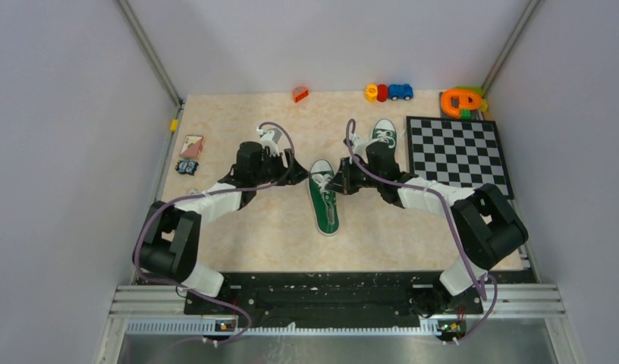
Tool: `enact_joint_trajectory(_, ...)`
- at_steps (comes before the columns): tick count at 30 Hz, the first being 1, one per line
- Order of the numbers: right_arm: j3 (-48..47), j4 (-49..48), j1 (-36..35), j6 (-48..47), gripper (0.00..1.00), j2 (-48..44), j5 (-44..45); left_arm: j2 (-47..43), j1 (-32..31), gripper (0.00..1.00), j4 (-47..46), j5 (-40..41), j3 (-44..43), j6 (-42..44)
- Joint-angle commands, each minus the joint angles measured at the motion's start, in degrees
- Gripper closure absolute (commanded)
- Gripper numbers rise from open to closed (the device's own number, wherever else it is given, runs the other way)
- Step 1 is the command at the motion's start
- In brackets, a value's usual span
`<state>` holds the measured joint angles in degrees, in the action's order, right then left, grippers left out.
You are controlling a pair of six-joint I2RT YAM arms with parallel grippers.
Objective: Tie the shoes
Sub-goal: Cross the shoelace with the shoelace, then tie the shoelace on the shoe.
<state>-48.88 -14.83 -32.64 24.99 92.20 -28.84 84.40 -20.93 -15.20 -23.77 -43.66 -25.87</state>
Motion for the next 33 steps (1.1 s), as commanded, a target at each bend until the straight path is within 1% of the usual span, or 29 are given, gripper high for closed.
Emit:
enact_joint_trajectory(1, -3.1, -0.9, -1.1, -1.6, 1.00, 0.3, -1.3, 4.6, 2.1, 0.31, -4.7, -9.2, -2.9, -11.4)
enact_joint_trajectory(5, -3.0, -1.2, -1.1, -1.5, 1.00, 0.3, -1.5, 6.9, 2.0, 0.32, -14.0, -11.8, -0.2, -20.9)
enact_joint_trajectory(7, -2.9, -1.2, -1.1, -1.4, 1.00, 0.3, -1.6, 7.6, 1.9, 0.42, -15.1, -12.2, -0.3, -21.9)
enact_joint_trajectory(10, -3.0, -1.4, -1.1, -1.2, 1.00, 0.4, -1.7, 9.1, 1.6, 0.58, -12.9, -12.6, -1.9, -20.7)
enact_joint_trajectory(11, -3.0, -1.6, -1.1, -1.1, 1.00, 0.4, -1.8, 9.6, 1.6, 0.62, -12.2, -12.7, -2.3, -20.6)
enact_joint_trajectory(12, -3.0, -1.7, -1.1, -1.0, 1.00, 0.5, -1.9, 10.0, 1.6, 0.64, -11.6, -12.7, -2.6, -20.7)
enact_joint_trajectory(14, -3.1, -1.9, -1.1, -0.9, 1.00, 0.6, -2.0, 10.6, 1.6, 0.62, -11.2, -12.8, -2.8, -20.9)
enact_joint_trajectory(16, -3.1, -2.0, -1.1, -0.7, 1.00, 0.7, -2.1, 10.8, 1.6, 0.56, -11.1, -12.6, -2.7, -21.0)
enact_joint_trajectory(18, -3.1, -2.1, -1.1, -0.7, 1.00, 0.8, -2.2, 11.3, 1.6, 0.55, -10.7, -12.8, -2.9, -21.0)
enact_joint_trajectory(19, -3.1, -2.2, -1.1, -0.6, 1.00, 0.8, -2.3, 11.5, 1.6, 0.56, -10.7, -13.0, -3.1, -21.2)
enact_joint_trajectory(23, -3.1, -2.4, -1.1, -0.6, 1.00, 0.9, -2.3, 12.5, 1.2, 0.69, -10.2, -13.7, -4.2, -20.8)
enact_joint_trajectory(25, -3.1, -2.4, -1.1, -0.5, 1.00, 1.0, -2.4, 12.7, 1.1, 0.77, -9.4, -13.2, -4.3, -20.2)
enact_joint_trajectory(31, -3.2, -2.2, -1.1, -0.4, 1.00, 1.0, -2.4, 12.3, 1.1, 0.78, -9.8, -14.3, -3.3, -19.5)
enact_joint_trajectory(33, -3.3, -2.2, -1.1, -0.3, 1.00, 1.0, -2.4, 12.3, 1.1, 0.72, -9.8, -14.6, -3.0, -19.5)
